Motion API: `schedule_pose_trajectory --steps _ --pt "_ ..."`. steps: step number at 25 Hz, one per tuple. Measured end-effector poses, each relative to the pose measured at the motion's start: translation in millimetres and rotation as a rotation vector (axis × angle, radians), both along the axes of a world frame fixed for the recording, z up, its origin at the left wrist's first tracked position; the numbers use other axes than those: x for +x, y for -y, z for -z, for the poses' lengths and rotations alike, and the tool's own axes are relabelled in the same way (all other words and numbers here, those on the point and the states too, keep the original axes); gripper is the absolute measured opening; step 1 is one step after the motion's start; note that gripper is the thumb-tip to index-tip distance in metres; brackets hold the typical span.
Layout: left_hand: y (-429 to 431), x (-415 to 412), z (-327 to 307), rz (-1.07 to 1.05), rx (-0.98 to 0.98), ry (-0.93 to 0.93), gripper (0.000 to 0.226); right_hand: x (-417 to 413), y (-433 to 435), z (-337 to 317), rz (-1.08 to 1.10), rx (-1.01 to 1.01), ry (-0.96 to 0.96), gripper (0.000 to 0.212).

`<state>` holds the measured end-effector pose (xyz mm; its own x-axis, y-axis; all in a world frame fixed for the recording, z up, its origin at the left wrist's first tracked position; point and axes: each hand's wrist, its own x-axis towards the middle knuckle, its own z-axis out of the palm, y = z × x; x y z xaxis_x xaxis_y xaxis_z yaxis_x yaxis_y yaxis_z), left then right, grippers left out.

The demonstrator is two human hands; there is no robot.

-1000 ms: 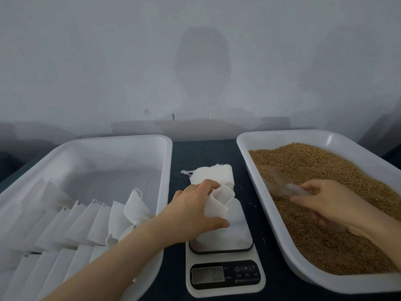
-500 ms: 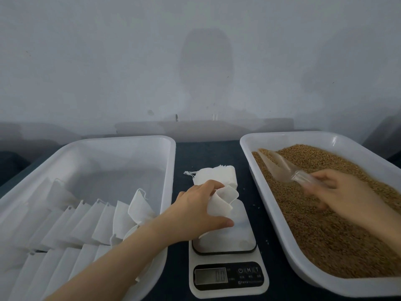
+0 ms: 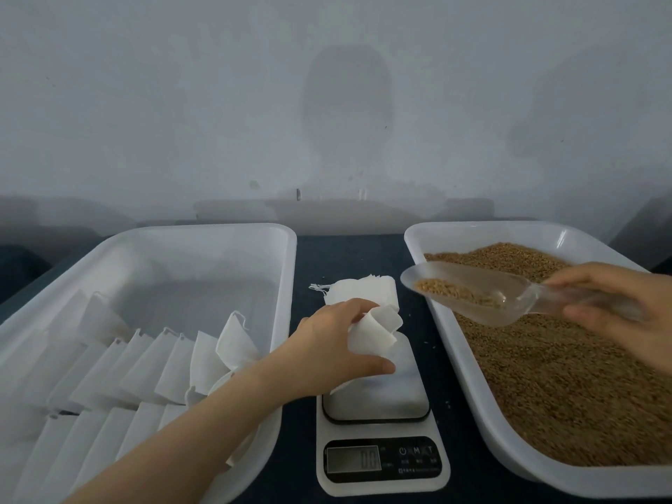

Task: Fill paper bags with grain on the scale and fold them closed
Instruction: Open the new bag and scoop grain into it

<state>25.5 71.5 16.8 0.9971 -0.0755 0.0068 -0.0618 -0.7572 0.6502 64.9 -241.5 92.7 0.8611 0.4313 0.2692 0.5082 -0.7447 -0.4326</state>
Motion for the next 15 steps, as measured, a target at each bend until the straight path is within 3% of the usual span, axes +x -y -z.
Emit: schedule_pose_trajectory --steps 3,7,10,15 --pt "1 -1 -1 -0.003 0.015 0.014 0.067 -4 -5 -2 -0.05 -0.075 -0.003 0.026" --pt "1 -2 -1 0.011 0.05 0.03 0.07 -5 -9 -2 -0.109 -0.113 -0.036 0.046" --pt "-1 -2 0 0.022 0.071 0.043 0.073 -3 -14 -4 -0.133 -0.15 -0.002 0.026" --pt "-1 -2 2 0.092 0.136 0.052 0.075 -4 -21 -10 -0.129 -0.21 0.029 0.027"
